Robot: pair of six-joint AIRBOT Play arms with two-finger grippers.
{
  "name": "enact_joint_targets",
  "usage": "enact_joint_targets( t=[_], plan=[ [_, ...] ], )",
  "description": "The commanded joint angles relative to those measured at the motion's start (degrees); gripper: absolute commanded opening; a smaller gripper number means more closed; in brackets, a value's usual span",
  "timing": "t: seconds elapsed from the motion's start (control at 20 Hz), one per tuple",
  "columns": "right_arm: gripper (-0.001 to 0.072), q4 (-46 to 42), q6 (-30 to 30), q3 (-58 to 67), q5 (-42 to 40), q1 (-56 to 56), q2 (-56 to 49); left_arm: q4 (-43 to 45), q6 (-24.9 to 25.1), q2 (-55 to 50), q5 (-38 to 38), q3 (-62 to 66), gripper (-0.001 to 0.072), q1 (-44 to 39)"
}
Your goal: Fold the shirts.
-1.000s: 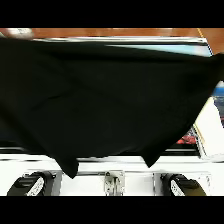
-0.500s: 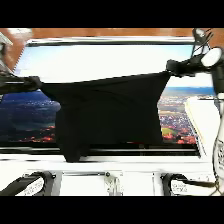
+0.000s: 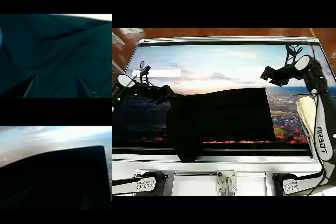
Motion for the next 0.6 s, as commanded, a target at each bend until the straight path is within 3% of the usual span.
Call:
enact_joint_targets(
  t=[0.0, 0.1, 0.15, 0.3, 0.35, 0.4, 0.55],
  plan=[
    [0.0661, -15.4, -3.3, 0.2, 15.3, -4.0, 5.5, 0.9, 5.6, 1.0, -17.6, 2.6, 0.0548, 8.9],
    [0.0626, -25.1, -5.6, 0.0, 27.3, -9.2, 7.7, 0.8, 8.1, 4.4, -23.7, -1.7, 0.0553, 15.8],
    [0.0588, -23.6, -7.6, -1.2, 31.5, -12.8, 8.7, 0.8, 9.5, 6.5, -24.9, -6.0, 0.0603, 18.9],
    [0.0593, -8.1, -7.5, -12.0, 29.6, -22.7, 13.9, -0.3, 12.7, 11.6, -19.9, -23.5, 0.061, 26.3],
    [0.0683, -2.1, -7.7, -16.3, 28.2, -25.1, 15.5, -3.5, 14.8, 12.2, -17.9, -28.4, 0.061, 27.5],
    [0.0688, 2.3, -8.4, -19.8, 27.3, -26.6, 16.5, -6.5, 17.3, 12.2, -16.4, -32.0, 0.0609, 27.8],
    [0.0688, 5.8, -9.6, -25.9, 26.8, -27.7, 17.3, -9.3, 19.1, 12.0, -8.9, -38.7, 0.0599, 26.3]
  ],
)
